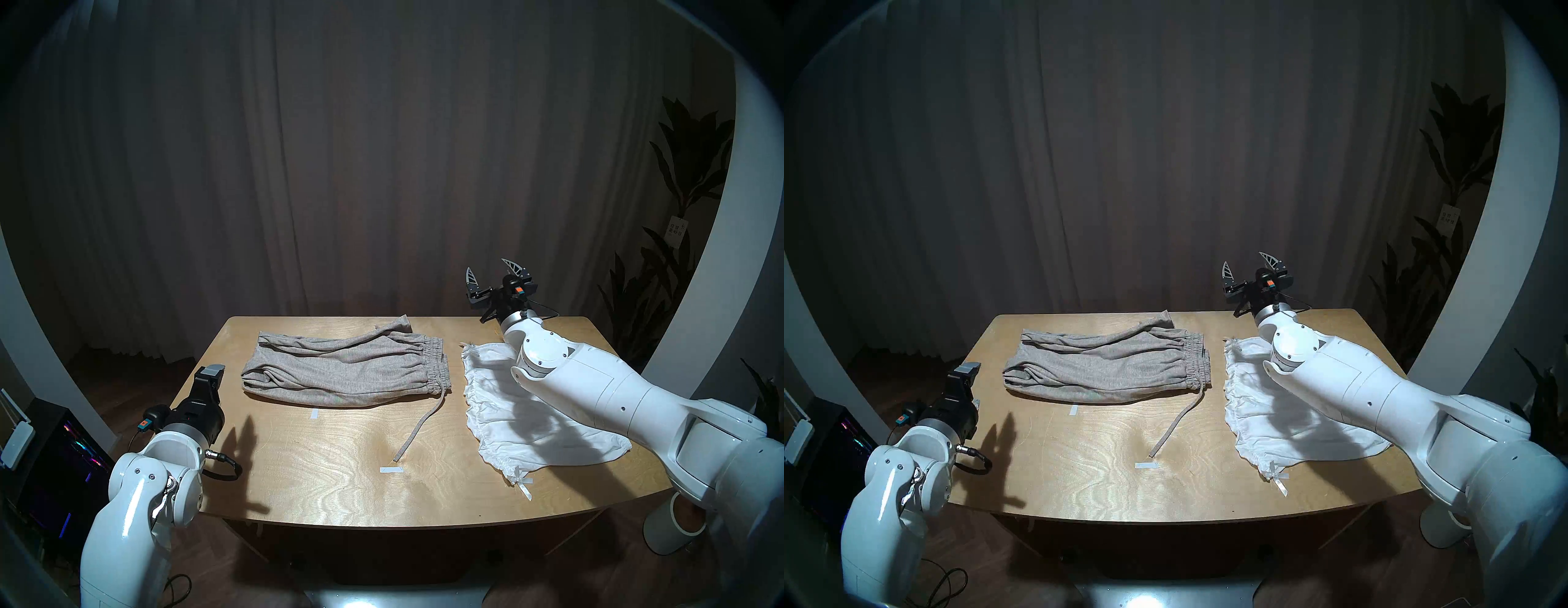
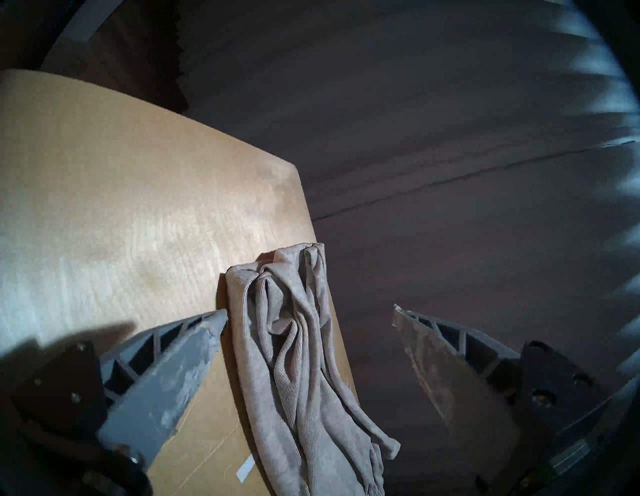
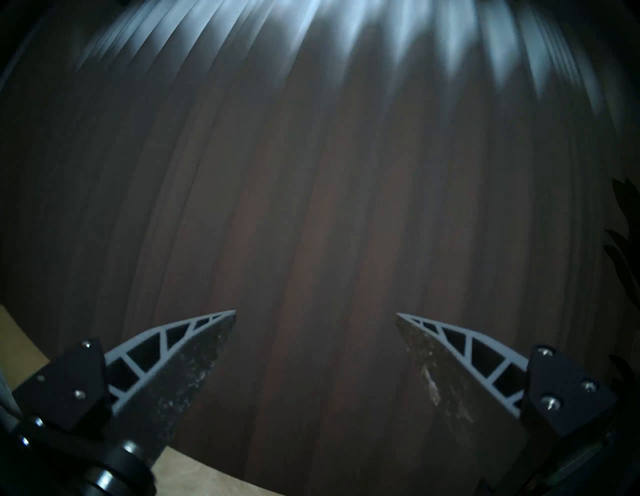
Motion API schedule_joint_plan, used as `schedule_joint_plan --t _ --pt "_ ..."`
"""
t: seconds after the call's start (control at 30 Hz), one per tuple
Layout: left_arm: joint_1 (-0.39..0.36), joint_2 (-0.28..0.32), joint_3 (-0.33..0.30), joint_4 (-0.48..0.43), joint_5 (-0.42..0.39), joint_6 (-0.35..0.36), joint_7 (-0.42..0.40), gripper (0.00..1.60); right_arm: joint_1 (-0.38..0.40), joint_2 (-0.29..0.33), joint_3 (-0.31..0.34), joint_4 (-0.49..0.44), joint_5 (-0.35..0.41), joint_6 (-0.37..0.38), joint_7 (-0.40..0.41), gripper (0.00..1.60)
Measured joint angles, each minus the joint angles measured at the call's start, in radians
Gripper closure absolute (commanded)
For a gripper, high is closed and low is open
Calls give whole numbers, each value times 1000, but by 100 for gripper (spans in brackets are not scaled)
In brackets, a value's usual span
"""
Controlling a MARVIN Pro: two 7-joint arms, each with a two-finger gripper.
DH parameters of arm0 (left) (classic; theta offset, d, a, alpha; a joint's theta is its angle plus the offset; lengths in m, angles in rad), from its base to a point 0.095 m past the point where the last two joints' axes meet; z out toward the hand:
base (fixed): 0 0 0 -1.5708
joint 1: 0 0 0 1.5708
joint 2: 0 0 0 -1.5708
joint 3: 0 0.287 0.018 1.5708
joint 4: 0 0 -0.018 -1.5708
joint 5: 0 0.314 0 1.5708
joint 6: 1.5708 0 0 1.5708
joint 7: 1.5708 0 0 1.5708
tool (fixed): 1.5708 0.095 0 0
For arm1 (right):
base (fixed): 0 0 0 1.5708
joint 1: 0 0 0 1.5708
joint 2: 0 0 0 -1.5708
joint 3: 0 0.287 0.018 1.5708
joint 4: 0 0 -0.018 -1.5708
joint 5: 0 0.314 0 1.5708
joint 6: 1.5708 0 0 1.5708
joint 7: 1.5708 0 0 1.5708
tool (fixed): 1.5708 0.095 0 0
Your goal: Fold pants twice and stack them
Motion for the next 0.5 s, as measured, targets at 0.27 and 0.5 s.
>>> schedule_joint_plan --t 0.27,0.5 --pt "-20 20 40 -4 3 30 49 0 -5 -23 10 94 152 65 116 0" --pt "-53 30 56 10 14 41 49 0 5 -45 -4 119 173 107 206 0"
